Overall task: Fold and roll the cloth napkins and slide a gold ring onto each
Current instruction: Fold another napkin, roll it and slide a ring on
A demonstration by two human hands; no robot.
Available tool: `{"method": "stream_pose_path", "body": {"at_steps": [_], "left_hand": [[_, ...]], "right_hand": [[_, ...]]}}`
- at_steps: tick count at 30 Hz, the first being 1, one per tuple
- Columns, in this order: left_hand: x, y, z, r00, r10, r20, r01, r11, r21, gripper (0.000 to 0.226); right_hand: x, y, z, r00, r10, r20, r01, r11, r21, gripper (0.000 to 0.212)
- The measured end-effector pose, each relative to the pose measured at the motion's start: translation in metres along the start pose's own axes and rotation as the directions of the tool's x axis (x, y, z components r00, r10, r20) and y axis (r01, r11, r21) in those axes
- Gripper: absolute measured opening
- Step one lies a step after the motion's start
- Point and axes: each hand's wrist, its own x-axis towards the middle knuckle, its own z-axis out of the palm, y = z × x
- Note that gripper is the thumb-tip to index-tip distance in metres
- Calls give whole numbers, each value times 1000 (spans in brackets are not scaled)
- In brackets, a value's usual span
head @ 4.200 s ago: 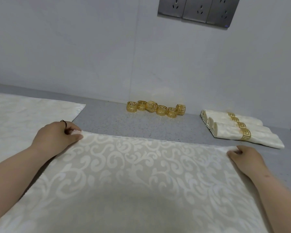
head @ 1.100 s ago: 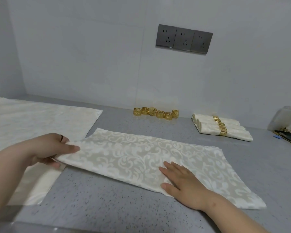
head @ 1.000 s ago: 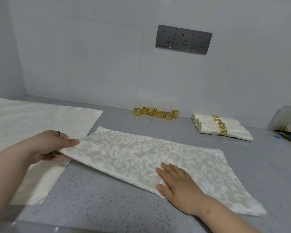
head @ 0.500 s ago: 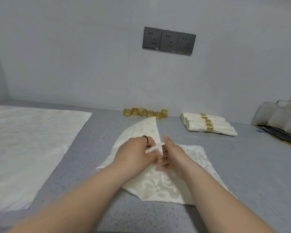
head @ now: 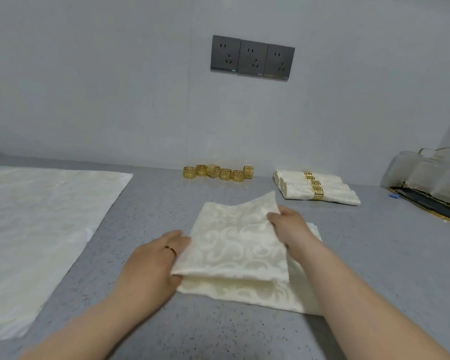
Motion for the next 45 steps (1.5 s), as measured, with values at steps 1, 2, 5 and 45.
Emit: {"method": "stream_pose_path", "body": {"at_steps": [1, 2, 5, 45], "left_hand": [[3, -5, -4, 996, -86, 35, 88, 995, -43, 50], [5, -11, -3, 991, -129, 36, 131, 989, -69, 48], [13, -20, 2, 983, -171, 72, 174, 984, -33, 35], [-3, -95, -13, 998, -49, 39, 34, 944, 327, 33]], "right_hand": [[3, 3, -11, 999, 7, -34, -7, 1000, -22, 28], [5, 9, -20, 998, 23, -58, -25, 999, -30, 27], [3, 26, -38, 990, 96, -102, -102, 994, -50, 37], [-10, 12, 21, 998, 34, 45, -24, 979, -204, 27]]}}
